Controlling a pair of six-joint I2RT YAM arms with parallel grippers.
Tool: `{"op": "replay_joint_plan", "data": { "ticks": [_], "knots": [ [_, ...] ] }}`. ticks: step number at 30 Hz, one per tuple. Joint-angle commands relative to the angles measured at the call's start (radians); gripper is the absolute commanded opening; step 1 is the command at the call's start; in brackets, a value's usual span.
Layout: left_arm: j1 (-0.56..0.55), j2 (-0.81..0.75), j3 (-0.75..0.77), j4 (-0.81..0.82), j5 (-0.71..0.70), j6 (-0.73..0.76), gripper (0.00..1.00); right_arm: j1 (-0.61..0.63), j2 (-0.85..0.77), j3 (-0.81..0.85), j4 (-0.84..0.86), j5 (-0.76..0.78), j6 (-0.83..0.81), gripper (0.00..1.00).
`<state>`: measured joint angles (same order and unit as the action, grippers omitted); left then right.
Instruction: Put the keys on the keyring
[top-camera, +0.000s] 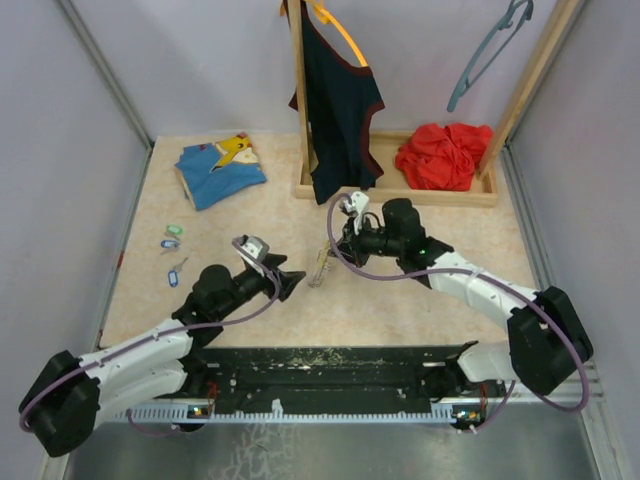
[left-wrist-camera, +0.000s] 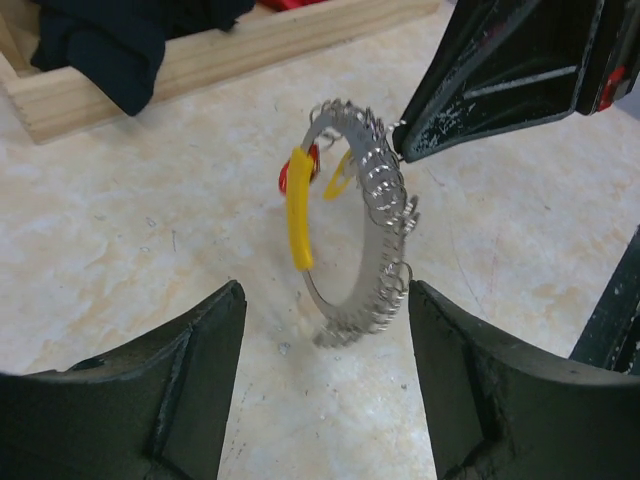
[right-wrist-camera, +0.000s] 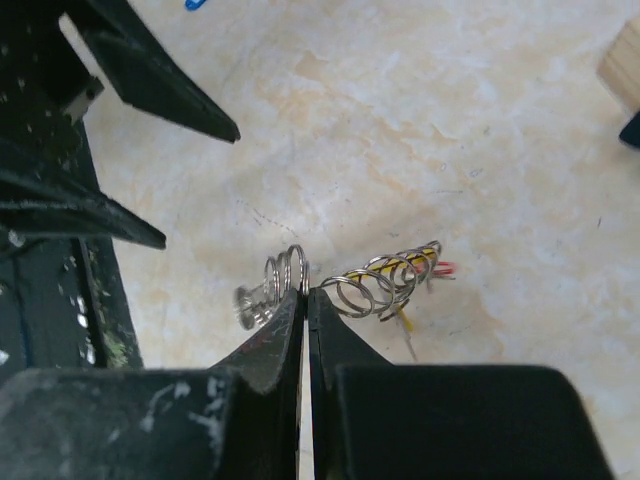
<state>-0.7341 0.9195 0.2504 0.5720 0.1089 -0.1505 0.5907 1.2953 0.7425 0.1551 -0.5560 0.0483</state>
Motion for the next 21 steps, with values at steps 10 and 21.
{"op": "replay_joint_plan", "data": {
  "ticks": [10,21],
  "knots": [
    [0.179,0.085,-0.066,0.349,0.298,-0.174,0.74,0.104,0.051,0.136,-0.219,0.047,-0.523,0.00],
    [0.180,0.387,0.000,0.588,0.419,-0.199,0.58,0.104,0.031,0.038,-0.034,-0.006,-0.507,0.00]
  ]
}}
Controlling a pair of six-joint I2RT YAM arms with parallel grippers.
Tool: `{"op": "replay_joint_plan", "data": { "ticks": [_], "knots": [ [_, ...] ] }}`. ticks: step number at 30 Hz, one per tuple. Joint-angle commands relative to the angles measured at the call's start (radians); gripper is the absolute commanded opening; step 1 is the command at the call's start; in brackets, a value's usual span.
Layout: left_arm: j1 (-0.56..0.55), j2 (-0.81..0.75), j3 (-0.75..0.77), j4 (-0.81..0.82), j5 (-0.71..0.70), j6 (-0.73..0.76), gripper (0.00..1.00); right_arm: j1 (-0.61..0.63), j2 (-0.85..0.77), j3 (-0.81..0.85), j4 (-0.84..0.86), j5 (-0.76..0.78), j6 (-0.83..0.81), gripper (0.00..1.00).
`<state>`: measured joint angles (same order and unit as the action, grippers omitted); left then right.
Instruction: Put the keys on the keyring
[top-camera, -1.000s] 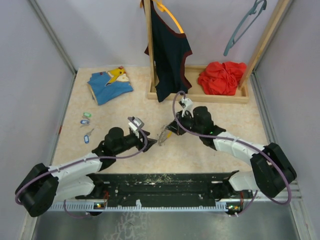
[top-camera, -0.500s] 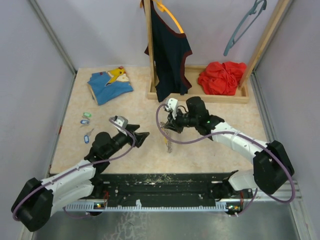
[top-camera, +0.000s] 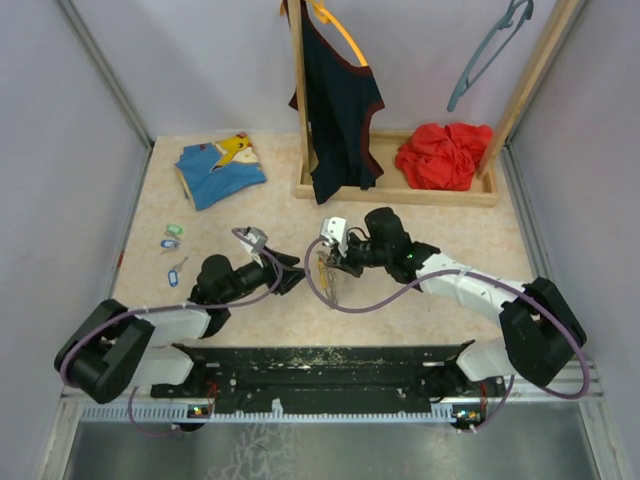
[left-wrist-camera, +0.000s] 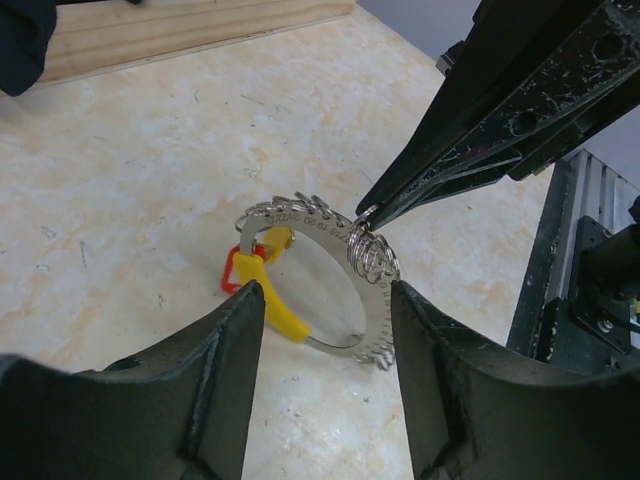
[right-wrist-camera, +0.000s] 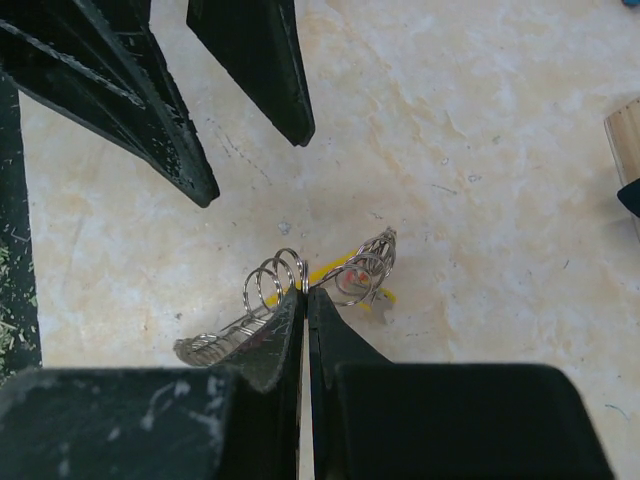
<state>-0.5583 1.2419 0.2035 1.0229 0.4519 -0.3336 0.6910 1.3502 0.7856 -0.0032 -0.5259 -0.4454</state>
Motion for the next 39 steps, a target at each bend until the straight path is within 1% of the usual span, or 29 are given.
{"op": "replay_joint_plan", "data": {
  "ticks": [1,3,4,13,15,19,23,28,30,34,36,39],
  "knots": [
    [0.004,0.087,0.059,0.149,0.091,-0.017,0.54,0.003,-0.025,-0.009,0.131,-0.042,-0.013,0.00],
    [0.005,0.129,0.072,0.186,0.126,-0.023,0.49,0.004,-0.026,-0.019,0.146,-0.049,-0.009,0.00],
    [0.004,0.156,0.078,0.202,0.139,-0.029,0.48,0.004,-0.029,-0.022,0.151,-0.050,-0.009,0.00],
    [0.002,0.278,0.130,0.236,0.188,-0.046,0.49,0.004,-0.039,-0.048,0.203,-0.072,0.008,0.00],
    [0.002,0.293,0.132,0.255,0.221,-0.055,0.47,0.004,-0.037,-0.050,0.208,-0.067,0.010,0.00],
    [-0.008,0.304,0.130,0.290,0.292,-0.069,0.40,0.004,-0.031,-0.057,0.227,-0.035,0.020,0.00],
    [-0.033,0.272,0.108,0.283,0.318,-0.051,0.35,0.004,-0.030,-0.060,0.238,0.009,0.033,0.00],
    [-0.089,0.198,0.099,0.194,0.342,0.011,0.34,0.002,-0.030,-0.063,0.251,0.033,0.052,0.00],
    [-0.094,0.175,0.092,0.172,0.351,0.020,0.35,0.002,-0.030,-0.065,0.254,0.029,0.053,0.00],
    [-0.078,0.101,0.039,0.175,0.257,0.025,0.35,-0.002,-0.040,-0.077,0.261,0.001,0.053,0.00],
    [-0.049,0.067,0.031,0.125,0.195,0.024,0.33,-0.006,-0.049,-0.088,0.269,-0.015,0.053,0.00],
    [-0.002,0.033,0.026,0.074,0.148,0.023,0.34,-0.011,-0.058,-0.096,0.273,-0.032,0.051,0.00]
  ]
}}
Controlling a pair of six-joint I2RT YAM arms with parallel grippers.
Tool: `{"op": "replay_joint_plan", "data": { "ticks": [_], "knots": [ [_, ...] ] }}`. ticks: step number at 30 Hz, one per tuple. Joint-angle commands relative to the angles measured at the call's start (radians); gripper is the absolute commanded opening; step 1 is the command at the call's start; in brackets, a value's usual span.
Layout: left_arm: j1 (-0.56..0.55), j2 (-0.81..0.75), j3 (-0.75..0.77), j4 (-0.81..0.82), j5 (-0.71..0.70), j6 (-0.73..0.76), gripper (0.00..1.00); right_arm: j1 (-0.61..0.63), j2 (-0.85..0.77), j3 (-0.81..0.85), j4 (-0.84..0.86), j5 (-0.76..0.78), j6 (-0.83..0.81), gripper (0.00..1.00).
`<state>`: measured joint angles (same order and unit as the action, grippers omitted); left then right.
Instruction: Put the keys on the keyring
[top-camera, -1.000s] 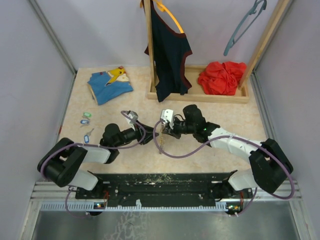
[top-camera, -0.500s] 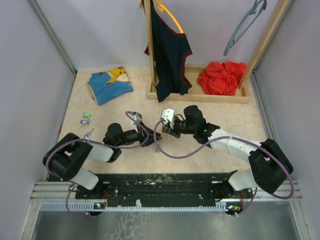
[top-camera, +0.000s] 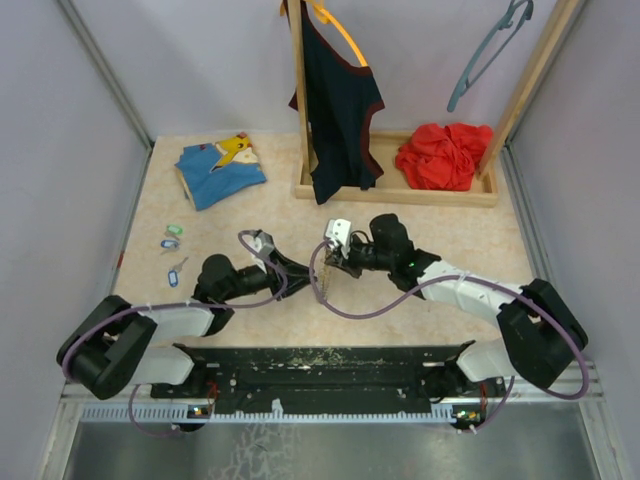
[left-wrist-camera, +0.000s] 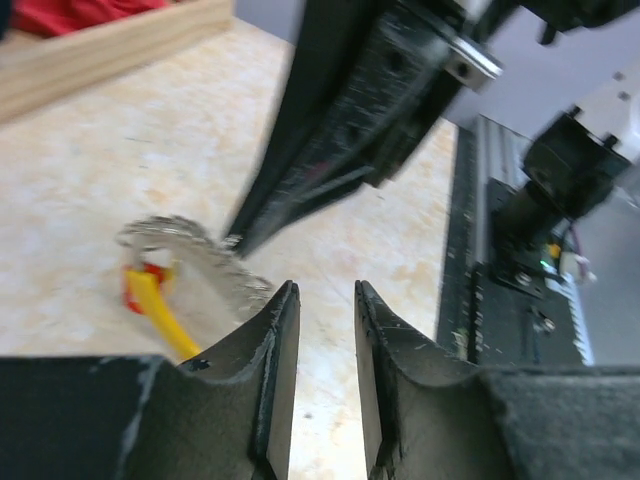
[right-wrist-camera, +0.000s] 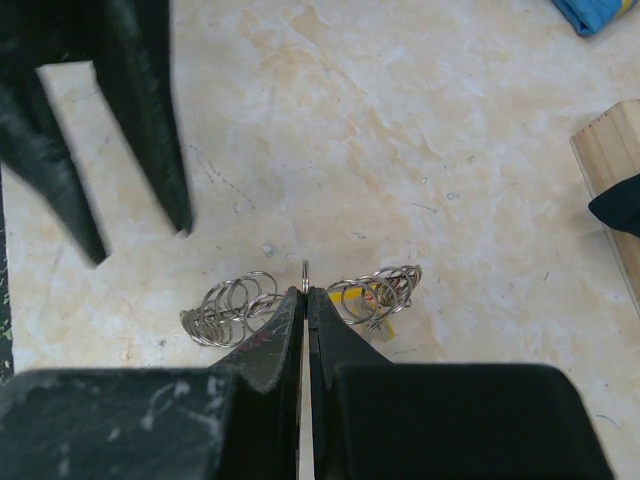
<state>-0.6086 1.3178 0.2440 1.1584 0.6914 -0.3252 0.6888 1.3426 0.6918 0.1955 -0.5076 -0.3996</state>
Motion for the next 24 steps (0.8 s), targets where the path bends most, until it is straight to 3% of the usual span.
{"op": "replay_joint_plan", "data": {
  "ticks": [1,9,16,24],
  "knots": [
    [0.057,-0.050,-0.014,-0.071,-0.103,0.014,0.36,-0.009,-0.051,-0.003,0.072,-0.056,0.004,0.00],
    [0.064,-0.013,0.026,-0.105,-0.116,0.043,0.40,-0.011,-0.045,-0.005,0.090,-0.111,0.003,0.00],
    [0.067,0.063,0.034,0.018,-0.041,0.056,0.38,-0.014,-0.038,-0.022,0.133,-0.143,0.023,0.00],
    [0.087,0.081,0.071,-0.007,0.030,0.129,0.41,-0.018,-0.034,-0.036,0.181,-0.187,0.050,0.00]
  ]
}}
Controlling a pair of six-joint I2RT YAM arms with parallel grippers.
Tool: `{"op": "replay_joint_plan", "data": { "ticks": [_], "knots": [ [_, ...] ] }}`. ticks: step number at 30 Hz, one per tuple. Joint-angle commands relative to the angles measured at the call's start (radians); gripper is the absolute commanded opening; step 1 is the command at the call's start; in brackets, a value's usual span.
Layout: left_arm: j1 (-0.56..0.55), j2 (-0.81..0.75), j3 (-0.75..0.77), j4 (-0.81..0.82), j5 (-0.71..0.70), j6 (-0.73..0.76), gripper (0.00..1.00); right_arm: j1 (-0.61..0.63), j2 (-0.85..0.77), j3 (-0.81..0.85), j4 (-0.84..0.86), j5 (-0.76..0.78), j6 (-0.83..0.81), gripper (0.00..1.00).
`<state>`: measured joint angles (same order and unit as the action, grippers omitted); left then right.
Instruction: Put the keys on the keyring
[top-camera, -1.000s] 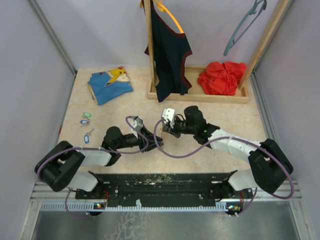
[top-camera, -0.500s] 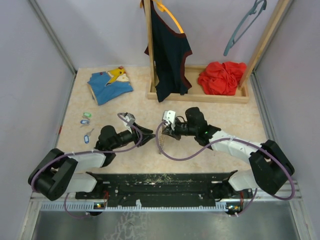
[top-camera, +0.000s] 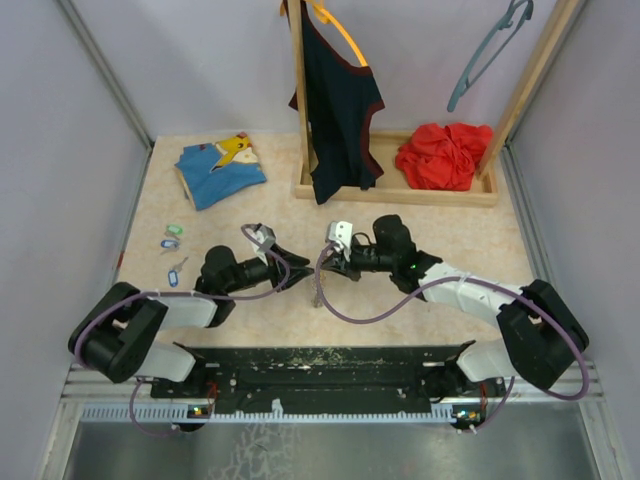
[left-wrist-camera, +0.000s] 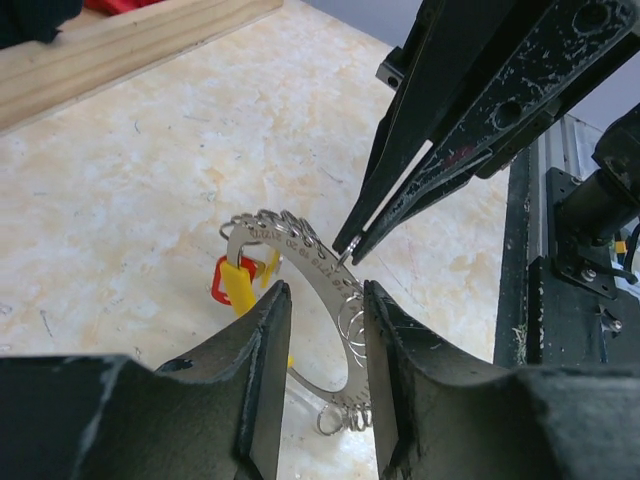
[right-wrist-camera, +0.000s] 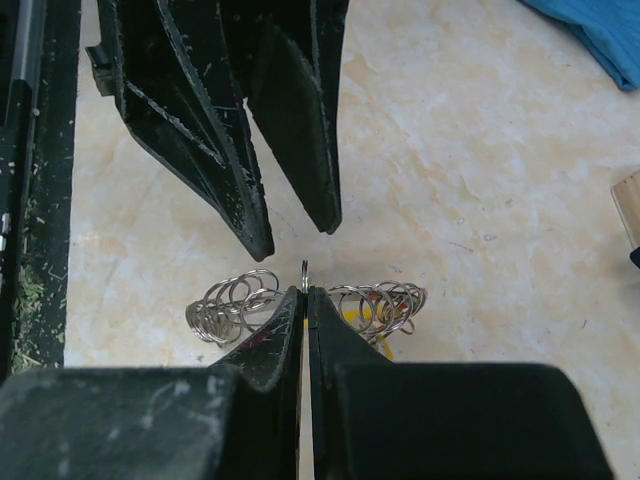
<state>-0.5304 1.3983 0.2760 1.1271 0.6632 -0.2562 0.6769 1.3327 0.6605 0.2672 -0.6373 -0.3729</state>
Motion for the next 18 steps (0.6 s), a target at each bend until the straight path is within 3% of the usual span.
{"op": "replay_joint_plan", "data": {
  "ticks": [1,5,11,18],
  "knots": [
    [0.009,0.000,0.050,-0.005,0.062,0.079,0.43,-0.007,-0.023,-0.007,0.117,-0.061,0.029,0.00],
    [0.009,-0.007,0.065,-0.078,0.089,0.159,0.49,-0.008,-0.021,-0.016,0.144,-0.082,0.041,0.00],
    [0.009,0.011,-0.068,0.250,0.091,0.214,0.52,-0.014,-0.023,-0.026,0.171,-0.107,0.045,0.00],
    [0.010,0.035,-0.064,0.275,0.141,0.246,0.63,-0.017,-0.033,-0.036,0.178,-0.141,0.037,0.00]
  ]
}}
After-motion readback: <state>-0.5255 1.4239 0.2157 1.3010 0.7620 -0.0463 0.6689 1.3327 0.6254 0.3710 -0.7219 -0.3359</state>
